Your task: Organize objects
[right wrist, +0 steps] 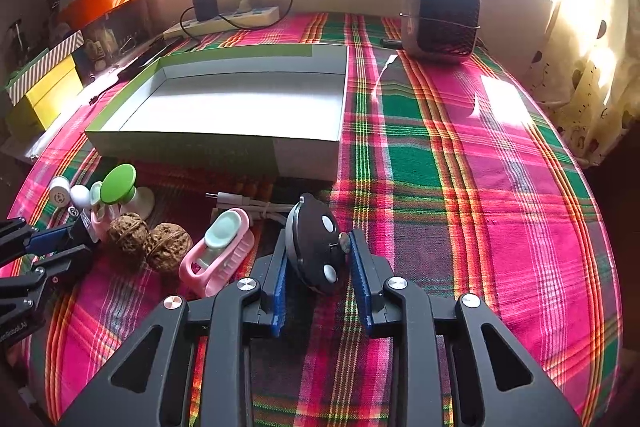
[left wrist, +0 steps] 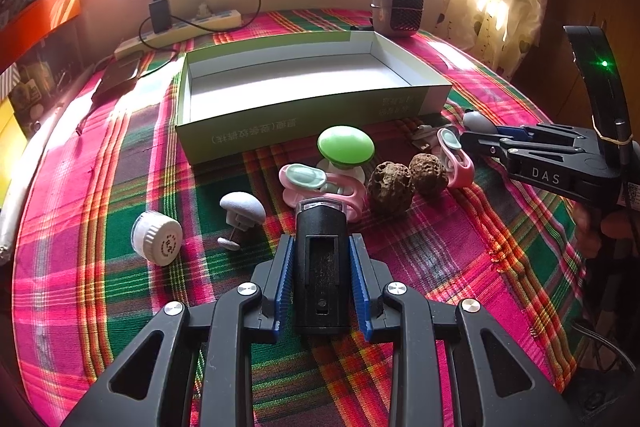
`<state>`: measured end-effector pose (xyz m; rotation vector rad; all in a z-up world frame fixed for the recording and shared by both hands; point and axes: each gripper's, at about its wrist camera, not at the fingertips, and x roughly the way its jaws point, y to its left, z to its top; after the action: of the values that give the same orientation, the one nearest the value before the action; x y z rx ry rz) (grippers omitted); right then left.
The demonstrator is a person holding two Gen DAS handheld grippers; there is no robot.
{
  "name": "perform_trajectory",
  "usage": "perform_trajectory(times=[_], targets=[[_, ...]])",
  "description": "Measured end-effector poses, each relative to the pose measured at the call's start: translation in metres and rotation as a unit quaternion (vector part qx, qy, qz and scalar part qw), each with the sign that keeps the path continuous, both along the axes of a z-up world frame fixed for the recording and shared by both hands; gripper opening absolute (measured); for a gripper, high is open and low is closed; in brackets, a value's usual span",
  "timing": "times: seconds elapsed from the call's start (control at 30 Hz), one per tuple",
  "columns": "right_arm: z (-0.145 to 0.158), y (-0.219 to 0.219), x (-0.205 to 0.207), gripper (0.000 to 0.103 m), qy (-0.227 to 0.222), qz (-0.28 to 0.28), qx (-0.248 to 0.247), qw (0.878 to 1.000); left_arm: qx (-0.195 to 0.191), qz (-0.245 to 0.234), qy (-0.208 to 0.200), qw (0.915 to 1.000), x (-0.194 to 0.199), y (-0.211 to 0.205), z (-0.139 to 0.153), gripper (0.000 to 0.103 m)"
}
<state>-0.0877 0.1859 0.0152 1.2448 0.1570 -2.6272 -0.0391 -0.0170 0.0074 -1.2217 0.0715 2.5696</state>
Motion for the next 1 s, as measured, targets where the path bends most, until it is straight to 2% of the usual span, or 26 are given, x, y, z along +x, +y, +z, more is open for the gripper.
perform_trajectory(times=[0.57,1.0], targets=[[0.031,-0.005,0.008,0.029,0.032,0.01,-0.014,0.999,0.009,0.002,0.022,0.9997,0.002,0.0,0.03,0.025],[0.045,-0.011,-0.014,0.029,0.04,0.018,-0.018,0.999,0.02,0.011,0.024,0.9995,-0.036,-0.006,0.047,0.025]])
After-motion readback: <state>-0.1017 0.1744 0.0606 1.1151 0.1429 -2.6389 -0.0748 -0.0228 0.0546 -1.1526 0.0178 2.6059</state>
